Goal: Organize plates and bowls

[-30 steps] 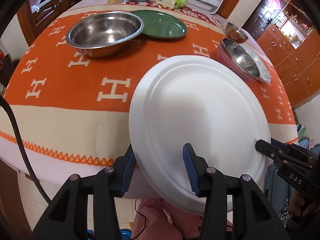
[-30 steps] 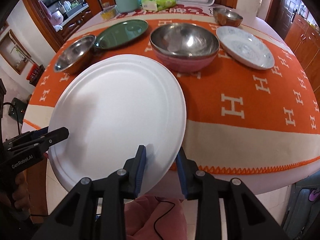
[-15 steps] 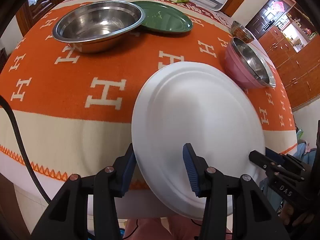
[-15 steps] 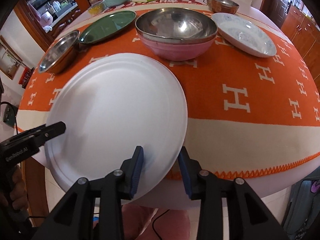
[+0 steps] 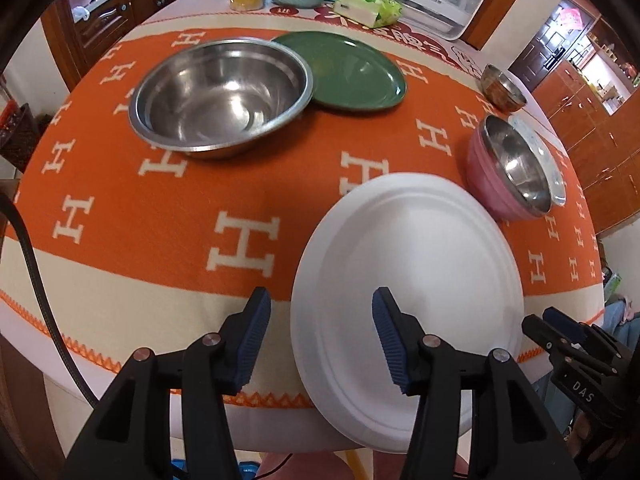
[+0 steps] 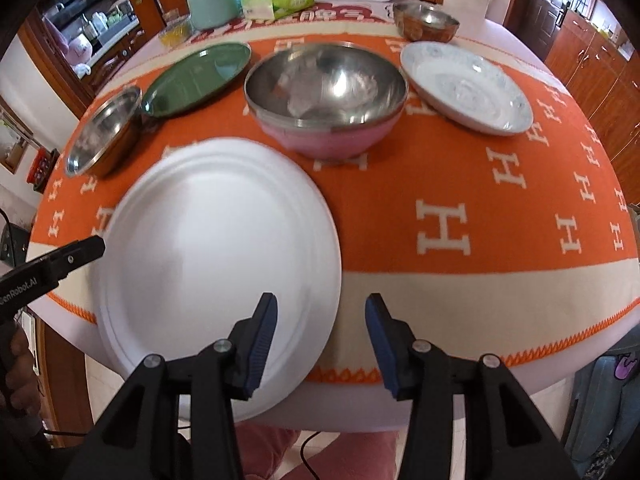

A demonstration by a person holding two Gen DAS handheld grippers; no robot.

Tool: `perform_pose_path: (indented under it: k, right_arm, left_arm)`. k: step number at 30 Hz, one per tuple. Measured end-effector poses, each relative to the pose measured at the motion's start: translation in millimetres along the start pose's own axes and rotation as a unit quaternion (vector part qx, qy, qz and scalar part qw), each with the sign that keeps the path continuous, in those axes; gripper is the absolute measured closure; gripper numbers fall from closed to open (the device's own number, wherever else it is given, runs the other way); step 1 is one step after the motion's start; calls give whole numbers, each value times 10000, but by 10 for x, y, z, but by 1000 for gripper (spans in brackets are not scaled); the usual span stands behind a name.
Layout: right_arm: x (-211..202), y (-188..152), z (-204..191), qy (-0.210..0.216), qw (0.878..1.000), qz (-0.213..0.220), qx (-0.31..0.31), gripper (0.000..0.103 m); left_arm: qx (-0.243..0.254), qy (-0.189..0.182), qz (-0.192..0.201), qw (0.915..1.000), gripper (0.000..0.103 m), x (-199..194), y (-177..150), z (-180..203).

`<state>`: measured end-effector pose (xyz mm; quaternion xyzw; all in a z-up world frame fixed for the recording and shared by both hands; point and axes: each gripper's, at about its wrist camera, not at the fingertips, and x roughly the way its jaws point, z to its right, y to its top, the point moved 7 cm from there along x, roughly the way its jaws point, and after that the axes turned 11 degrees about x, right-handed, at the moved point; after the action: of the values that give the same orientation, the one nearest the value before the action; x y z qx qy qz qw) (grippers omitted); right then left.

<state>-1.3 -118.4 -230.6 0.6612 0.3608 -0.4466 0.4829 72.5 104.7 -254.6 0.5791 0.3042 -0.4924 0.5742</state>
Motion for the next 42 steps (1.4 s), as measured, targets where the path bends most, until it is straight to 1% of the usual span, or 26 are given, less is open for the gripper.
perform_pose_path:
  k: [2, 3, 4, 5, 8, 11, 18, 20, 28, 42]
  right_arm:
    - [-59, 58, 7, 82, 9999, 97, -9, 53]
    - [-91, 79, 12, 119, 9998, 143, -9, 49]
    - [-117, 100, 7, 162, 9997, 189, 4, 48]
    - [-147, 114, 2, 196, 9995, 230, 5, 48]
    - [-255, 148, -21, 311, 9987, 389, -61, 48]
    - [-372, 202, -23, 438, 9971, 594, -164, 48]
    - [-646, 455, 99, 790, 9896, 1142, -366, 48]
    - [-688, 515, 170, 859, 9876, 1238, -450, 48]
    - [-797, 713, 498, 1088, 9812, 1396, -768, 48]
    - [-937, 1184, 1307, 1402, 9657, 1707, -1366, 48]
  left_arm:
    - [61, -22, 47, 10000, 47, -70, 52, 42]
    - [99, -1, 118, 9999, 44, -118, 89, 78]
    - [129, 30, 189, 9997, 42, -162, 116, 120]
    - [157, 50, 253, 9995, 40, -194, 142, 162]
    - [245, 28, 440, 9987, 38, -315, 220, 320]
    - [383, 39, 583, 9976, 33, -425, 302, 499]
    - [528, 100, 949, 9940, 29, -666, 464, 877]
    - [535, 141, 1057, 9929, 28, -718, 503, 1001]
    - [423, 241, 1157, 9921, 27, -780, 599, 1523]
    - [28, 327, 1282, 9912, 24, -588, 761, 2496]
